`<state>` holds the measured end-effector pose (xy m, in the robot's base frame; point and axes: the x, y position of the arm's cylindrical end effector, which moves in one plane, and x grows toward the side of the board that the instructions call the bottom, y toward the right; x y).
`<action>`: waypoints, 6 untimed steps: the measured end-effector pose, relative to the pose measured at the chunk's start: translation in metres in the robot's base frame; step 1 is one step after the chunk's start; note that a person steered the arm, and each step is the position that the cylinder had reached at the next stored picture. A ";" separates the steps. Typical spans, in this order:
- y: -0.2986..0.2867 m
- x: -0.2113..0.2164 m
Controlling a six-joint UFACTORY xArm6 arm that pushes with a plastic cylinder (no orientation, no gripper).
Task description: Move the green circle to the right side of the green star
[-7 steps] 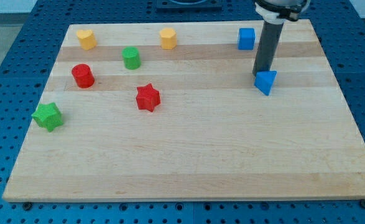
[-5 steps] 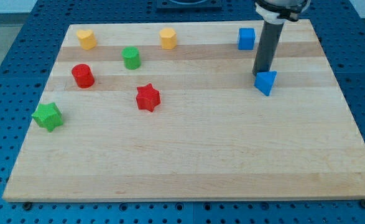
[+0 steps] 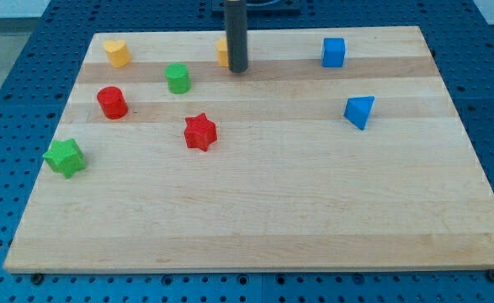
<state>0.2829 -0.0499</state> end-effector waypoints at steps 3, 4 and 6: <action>-0.025 -0.005; -0.056 -0.005; -0.068 0.075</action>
<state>0.3574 -0.1184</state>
